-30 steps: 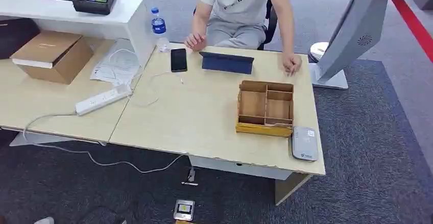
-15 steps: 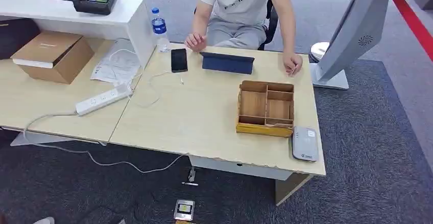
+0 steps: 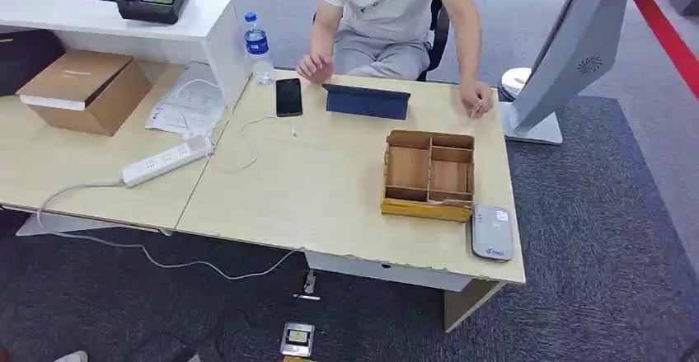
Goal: Pass the card to the sensor for recognition and then transmit it.
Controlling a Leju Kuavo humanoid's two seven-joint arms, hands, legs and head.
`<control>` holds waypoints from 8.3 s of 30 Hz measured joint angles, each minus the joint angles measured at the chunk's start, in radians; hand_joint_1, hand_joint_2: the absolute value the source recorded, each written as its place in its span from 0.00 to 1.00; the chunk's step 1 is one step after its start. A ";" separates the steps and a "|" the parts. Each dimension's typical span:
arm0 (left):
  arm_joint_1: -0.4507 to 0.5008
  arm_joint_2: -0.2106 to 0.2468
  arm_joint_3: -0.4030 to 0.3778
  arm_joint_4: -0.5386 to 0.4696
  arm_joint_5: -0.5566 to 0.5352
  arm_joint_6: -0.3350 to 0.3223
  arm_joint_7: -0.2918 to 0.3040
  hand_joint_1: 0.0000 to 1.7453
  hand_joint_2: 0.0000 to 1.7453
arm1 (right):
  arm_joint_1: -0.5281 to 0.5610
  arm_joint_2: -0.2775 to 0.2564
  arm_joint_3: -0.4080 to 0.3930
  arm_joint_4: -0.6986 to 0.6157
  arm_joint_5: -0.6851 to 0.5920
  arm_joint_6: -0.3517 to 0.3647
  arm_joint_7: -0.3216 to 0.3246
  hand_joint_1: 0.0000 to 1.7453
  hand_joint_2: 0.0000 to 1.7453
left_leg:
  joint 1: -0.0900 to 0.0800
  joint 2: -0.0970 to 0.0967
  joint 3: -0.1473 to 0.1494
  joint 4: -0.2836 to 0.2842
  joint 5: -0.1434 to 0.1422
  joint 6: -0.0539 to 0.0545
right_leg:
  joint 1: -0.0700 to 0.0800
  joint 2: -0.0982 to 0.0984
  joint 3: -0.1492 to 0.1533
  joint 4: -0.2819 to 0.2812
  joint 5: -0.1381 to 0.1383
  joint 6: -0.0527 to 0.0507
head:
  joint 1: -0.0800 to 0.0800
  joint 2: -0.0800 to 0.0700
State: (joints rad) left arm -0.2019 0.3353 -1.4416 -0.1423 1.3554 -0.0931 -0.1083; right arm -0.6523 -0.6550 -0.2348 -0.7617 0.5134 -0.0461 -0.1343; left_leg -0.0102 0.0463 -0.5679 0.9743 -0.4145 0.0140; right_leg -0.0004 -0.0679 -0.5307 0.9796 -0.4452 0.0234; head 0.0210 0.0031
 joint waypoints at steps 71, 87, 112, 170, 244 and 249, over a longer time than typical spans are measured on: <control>-0.002 0.008 -0.059 0.000 -0.010 0.005 -0.031 0.00 0.00 | -0.266 0.257 0.819 0.147 0.412 -0.159 -0.067 1.00 1.00 | 0.002 -0.002 -0.001 0.000 0.002 -0.001 | 0.001 -0.003 -0.001 0.000 0.000 0.000 | 0.000 0.000; -0.001 0.007 -0.059 0.000 -0.001 0.012 -0.027 0.00 0.00 | -0.221 0.244 0.820 0.142 0.363 -0.164 -0.086 1.00 1.00 | 0.003 -0.002 -0.001 0.000 0.002 -0.001 | 0.001 -0.003 -0.001 0.000 0.000 0.000 | 0.000 0.000; 0.002 0.008 -0.059 0.000 0.023 0.023 0.006 0.00 0.00 | -0.036 0.226 0.809 0.128 0.231 -0.160 -0.090 1.00 1.00 | 0.003 -0.002 -0.001 0.000 0.002 -0.001 | 0.001 -0.003 -0.001 0.000 0.000 0.000 | 0.000 0.000; 0.000 0.013 -0.059 0.000 0.041 0.047 0.034 0.00 0.00 | 0.076 0.298 0.822 0.119 0.186 -0.168 -0.106 1.00 1.00 | 0.003 -0.001 0.000 0.000 0.002 -0.001 | 0.001 -0.003 0.000 0.000 0.000 -0.001 | 0.000 0.000; -0.006 0.013 -0.076 0.000 -0.056 0.016 -0.040 0.00 0.00 | -0.600 0.668 1.027 0.358 0.597 0.017 0.022 1.00 1.00 | 0.004 -0.001 -0.002 0.000 0.005 -0.003 | 0.004 -0.002 -0.002 0.000 0.003 -0.001 | 0.000 0.000; -0.006 0.013 -0.076 0.000 -0.056 0.016 -0.040 0.00 0.00 | -0.600 0.670 1.029 0.370 0.597 0.021 0.027 1.00 1.00 | 0.004 -0.001 -0.002 0.000 0.005 -0.003 | 0.004 -0.002 -0.002 0.000 0.003 -0.001 | 0.000 0.000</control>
State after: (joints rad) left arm -0.2078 0.3479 -1.5175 -0.1427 1.2997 -0.0774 -0.1480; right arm -1.2527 0.0149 0.7942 -0.3921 1.1105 -0.0252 -0.1068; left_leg -0.0061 0.0452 -0.5700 0.9744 -0.4092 0.0112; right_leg 0.0032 -0.0702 -0.5330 0.9795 -0.4417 0.0224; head 0.0214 0.0031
